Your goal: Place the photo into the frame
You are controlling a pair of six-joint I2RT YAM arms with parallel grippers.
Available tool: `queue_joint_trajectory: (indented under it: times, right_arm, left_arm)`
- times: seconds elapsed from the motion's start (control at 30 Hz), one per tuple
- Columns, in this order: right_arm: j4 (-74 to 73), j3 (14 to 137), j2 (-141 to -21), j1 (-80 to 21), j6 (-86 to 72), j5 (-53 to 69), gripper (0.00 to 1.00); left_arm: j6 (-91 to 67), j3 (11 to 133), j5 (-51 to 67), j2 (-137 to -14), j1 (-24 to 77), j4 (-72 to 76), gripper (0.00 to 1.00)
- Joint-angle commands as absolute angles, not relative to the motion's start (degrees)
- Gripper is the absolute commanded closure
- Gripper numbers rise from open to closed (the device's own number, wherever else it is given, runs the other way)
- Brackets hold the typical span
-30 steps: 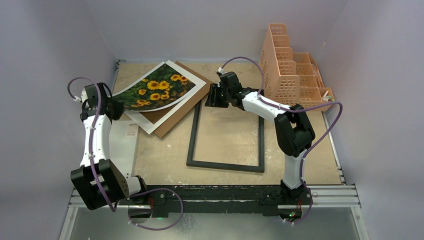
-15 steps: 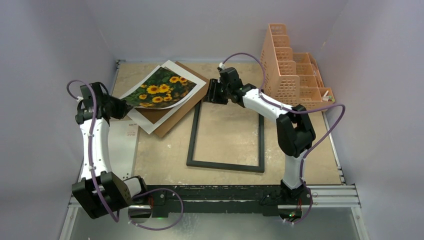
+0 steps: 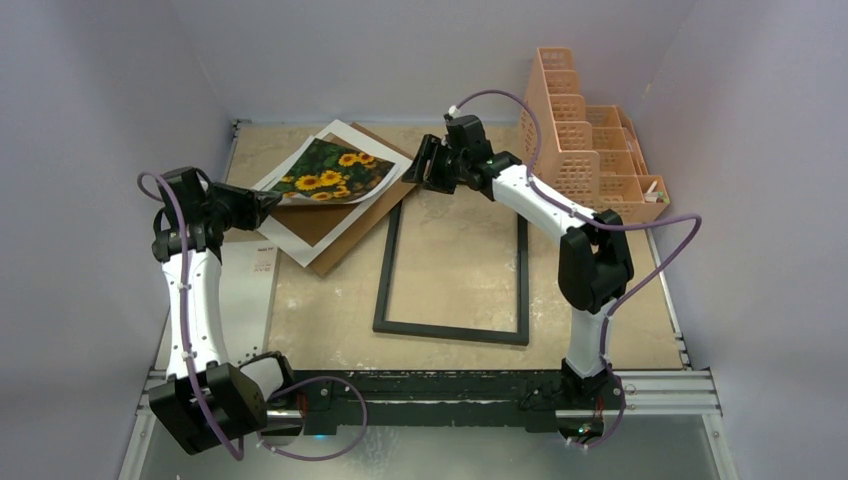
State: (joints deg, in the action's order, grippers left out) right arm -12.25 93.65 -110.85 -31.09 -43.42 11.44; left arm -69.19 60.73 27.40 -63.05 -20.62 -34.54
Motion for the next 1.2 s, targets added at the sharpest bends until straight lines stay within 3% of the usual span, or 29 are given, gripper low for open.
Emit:
queue_joint_trajectory:
  times: [0.0, 0.23, 0.77, 0.97, 1.03, 1.13, 1.17]
  right_arm:
    - [-13.4, 96.3, -109.8, -31.1, -45.8, 14.2, 0.36]
    - [-13.5, 96.3, -110.8, -31.0, -47.0, 14.8, 0.34]
    - [-12.6, 97.0, -114.0, -29.8, -60.0, 18.6, 0.34]
    - [-10.3, 96.0, -115.7, -29.8, -57.6, 20.9, 0.36]
    - [-9.7, 95.3, -116.0, -29.8, -56.7, 20.8, 0.37]
    - [-6.2, 92.1, -115.8, -30.1, -57.2, 23.6, 0.37]
    - [-4.9, 91.1, -115.7, -30.3, -57.2, 24.4, 0.37]
  left_arm:
    - [-75.0, 61.7, 32.5, -60.8, -21.0, -29.1, 1.00]
    - [-77.5, 63.3, 33.6, -61.7, -21.0, -21.0, 1.00]
    - [-85.8, 64.4, 35.7, -58.1, -20.5, -26.5, 1.00]
    - [-73.0, 64.0, 31.4, -58.4, -20.5, -34.1, 1.00]
    - [-67.9, 62.8, 28.2, -58.4, -20.5, -37.7, 0.88]
    - [-61.1, 59.0, 22.3, -57.6, -20.4, -42.1, 0.54]
    - [-58.9, 57.6, 20.3, -57.4, -20.5, -43.1, 0.47]
